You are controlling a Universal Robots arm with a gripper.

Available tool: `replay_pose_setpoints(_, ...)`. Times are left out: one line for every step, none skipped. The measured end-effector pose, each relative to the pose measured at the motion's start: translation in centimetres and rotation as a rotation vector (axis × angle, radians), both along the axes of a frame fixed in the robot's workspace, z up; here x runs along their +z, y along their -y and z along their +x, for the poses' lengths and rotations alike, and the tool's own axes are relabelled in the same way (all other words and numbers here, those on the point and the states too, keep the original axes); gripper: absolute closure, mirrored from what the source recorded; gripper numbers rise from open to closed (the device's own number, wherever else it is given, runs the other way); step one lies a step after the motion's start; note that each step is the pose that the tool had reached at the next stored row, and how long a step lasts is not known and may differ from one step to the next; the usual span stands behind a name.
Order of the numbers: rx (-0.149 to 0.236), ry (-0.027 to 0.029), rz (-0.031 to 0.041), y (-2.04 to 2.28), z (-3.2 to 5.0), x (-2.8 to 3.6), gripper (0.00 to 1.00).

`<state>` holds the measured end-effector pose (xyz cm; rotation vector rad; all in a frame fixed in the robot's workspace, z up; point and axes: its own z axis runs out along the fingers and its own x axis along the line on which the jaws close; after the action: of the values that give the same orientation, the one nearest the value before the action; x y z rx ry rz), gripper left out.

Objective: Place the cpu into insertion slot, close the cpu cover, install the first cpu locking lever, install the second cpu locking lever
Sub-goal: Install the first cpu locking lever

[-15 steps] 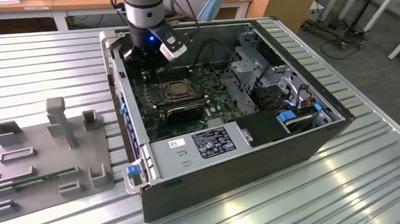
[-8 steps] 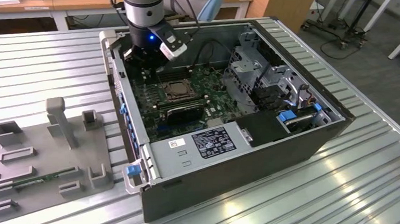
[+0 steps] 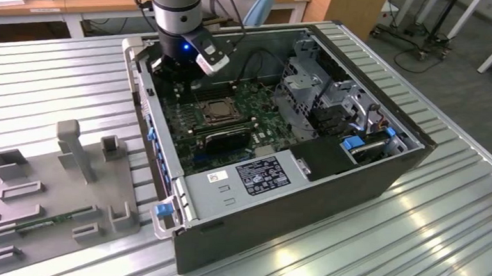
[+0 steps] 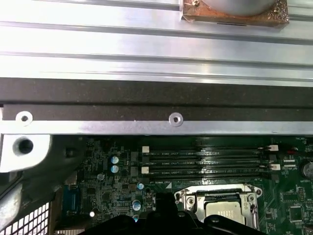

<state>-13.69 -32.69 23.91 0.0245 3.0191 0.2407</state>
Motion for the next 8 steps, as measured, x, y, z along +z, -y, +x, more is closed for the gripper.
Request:
replay_pose_setpoints(-0.002,0.0000,-0.0001,0.01,0.07,0.00,0.89)
replay_pose_setpoints(-0.004,0.0000,0.0000,0.02,0.16,0.00,0.89)
replay_pose_setpoints(-0.005,-0.0001,-0.0001,0.03,0.25,0.00,0.89)
replay_pose_setpoints(-0.007,-0.0001,0.0000,0.05,0.35,0.00,0.89)
replay_pose_setpoints(-0.008,-0.0001,0.0000,0.05,0.46,0.00,0.89)
replay_pose_setpoints(-0.010,-0.0001,0.0000,0.06,0.57,0.00,0.89)
replay_pose_setpoints(-0.011,-0.0002,-0.0001,0.07,0.70,0.00,0.89)
replay_pose_setpoints(-0.012,-0.0003,-0.0001,0.08,0.84,0.00,0.89)
